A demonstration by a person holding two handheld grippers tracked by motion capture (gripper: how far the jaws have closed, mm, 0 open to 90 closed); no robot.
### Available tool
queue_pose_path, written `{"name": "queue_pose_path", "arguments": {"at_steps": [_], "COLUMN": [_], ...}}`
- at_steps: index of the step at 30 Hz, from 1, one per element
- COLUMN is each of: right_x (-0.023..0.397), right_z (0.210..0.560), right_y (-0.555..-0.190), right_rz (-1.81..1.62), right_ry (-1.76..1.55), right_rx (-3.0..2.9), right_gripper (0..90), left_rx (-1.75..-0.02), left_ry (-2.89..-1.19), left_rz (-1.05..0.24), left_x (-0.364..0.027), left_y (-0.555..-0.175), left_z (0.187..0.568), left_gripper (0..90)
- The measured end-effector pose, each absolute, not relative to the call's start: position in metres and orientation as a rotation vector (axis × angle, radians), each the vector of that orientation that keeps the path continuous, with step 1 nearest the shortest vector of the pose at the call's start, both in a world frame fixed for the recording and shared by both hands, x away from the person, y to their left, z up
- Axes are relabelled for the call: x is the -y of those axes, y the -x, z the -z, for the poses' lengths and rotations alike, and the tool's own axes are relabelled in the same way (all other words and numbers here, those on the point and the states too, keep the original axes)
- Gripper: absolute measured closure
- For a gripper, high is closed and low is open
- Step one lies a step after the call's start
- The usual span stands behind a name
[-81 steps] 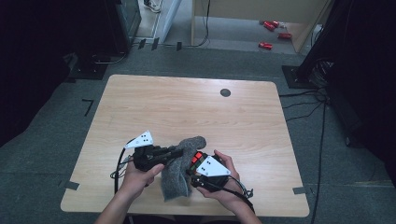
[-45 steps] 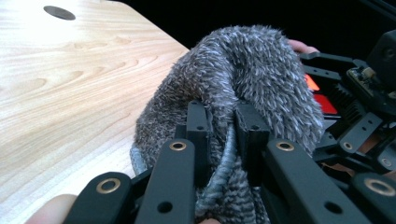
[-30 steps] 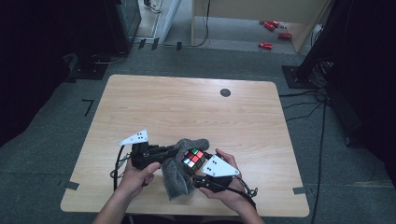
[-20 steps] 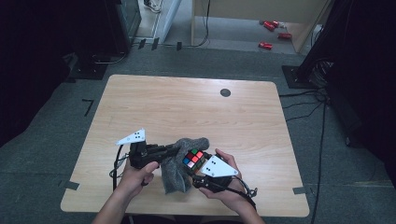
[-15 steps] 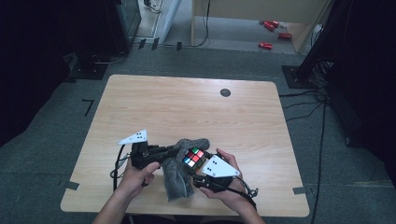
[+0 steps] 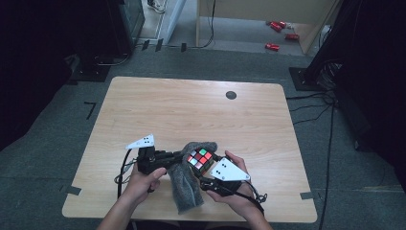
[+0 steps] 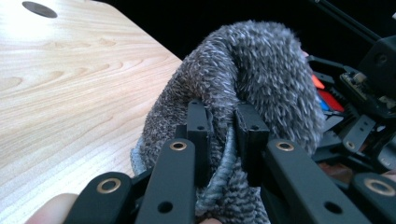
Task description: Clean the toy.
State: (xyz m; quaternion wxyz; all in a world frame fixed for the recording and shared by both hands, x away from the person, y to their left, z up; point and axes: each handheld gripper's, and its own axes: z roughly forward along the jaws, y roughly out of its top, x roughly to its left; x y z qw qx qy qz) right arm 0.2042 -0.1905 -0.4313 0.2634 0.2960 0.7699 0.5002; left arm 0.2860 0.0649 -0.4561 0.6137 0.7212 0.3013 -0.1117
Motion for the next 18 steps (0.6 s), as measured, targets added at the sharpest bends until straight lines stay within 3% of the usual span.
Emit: {"name": "queue_pose_path", "arguments": {"at_steps": [18], "right_x": [0.195], "right_z": [0.427], "right_y": [-0.206], "right_rz": [-1.407], "right_ry": [-0.871], "right_rx": [-2.019], "right_gripper": [34.4], "left_rx": [-0.718], "left_ry": [-1.641], "left_rz": [0.327], "left_x": [-0.06], "left_y": [-0.287], "left_z": [0.467], "left_gripper": [80.9]}}
